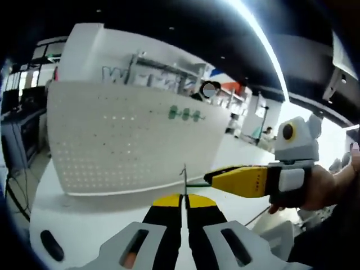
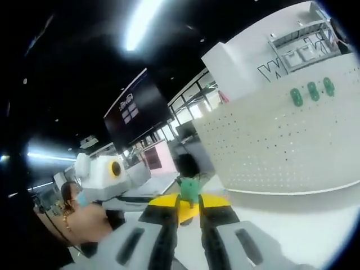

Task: Insert the hook assembly into the mounting plate slot until the hook locks in place.

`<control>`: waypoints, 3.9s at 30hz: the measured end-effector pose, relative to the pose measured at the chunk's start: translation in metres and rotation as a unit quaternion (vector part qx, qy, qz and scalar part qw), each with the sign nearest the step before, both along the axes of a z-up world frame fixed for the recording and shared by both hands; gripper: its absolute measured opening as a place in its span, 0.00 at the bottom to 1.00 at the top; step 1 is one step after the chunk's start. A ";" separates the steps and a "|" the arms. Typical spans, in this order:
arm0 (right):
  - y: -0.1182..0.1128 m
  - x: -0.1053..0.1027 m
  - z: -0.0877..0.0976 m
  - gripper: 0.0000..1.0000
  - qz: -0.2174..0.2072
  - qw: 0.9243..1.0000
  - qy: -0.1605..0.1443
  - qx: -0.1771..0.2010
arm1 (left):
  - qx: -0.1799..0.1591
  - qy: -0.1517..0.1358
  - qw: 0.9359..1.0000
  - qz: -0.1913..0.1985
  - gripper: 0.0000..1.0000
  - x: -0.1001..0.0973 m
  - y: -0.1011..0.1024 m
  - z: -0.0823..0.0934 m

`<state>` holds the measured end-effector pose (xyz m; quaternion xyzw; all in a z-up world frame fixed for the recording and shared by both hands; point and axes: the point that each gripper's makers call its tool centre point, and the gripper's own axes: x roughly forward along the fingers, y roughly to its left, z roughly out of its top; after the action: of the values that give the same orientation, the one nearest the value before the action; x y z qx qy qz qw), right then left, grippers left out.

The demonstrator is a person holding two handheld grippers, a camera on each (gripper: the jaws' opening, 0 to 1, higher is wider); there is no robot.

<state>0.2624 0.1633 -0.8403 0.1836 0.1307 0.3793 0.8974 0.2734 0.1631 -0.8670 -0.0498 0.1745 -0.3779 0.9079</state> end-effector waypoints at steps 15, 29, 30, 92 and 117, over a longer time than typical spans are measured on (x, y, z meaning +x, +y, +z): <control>0.000 0.002 0.003 0.01 -0.002 1.000 -0.021 -0.019 | 0.019 -0.034 0.999 -0.018 0.02 -0.003 -0.004 0.009; 0.000 0.006 0.005 0.01 -0.003 1.000 -0.027 -0.015 | -0.004 -0.026 1.000 -0.010 0.16 -0.001 0.000 0.006; 0.000 0.006 0.002 0.01 -0.002 0.999 -0.030 -0.023 | 0.000 -0.023 1.000 0.001 0.22 0.001 0.004 0.002; -0.192 0.131 0.024 0.01 -0.255 0.959 -0.099 -0.078 | 0.006 0.007 1.000 -0.006 0.95 -0.012 0.007 -0.017; -0.278 0.183 0.028 0.01 -0.344 0.929 -0.104 -0.086 | 0.007 0.035 0.999 -0.006 0.91 0.005 0.010 -0.030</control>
<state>0.4454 -0.1149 -0.8119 0.0988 -0.0028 0.0514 0.9938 0.2782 0.1732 -0.8970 -0.0557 0.2093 -0.3803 0.8992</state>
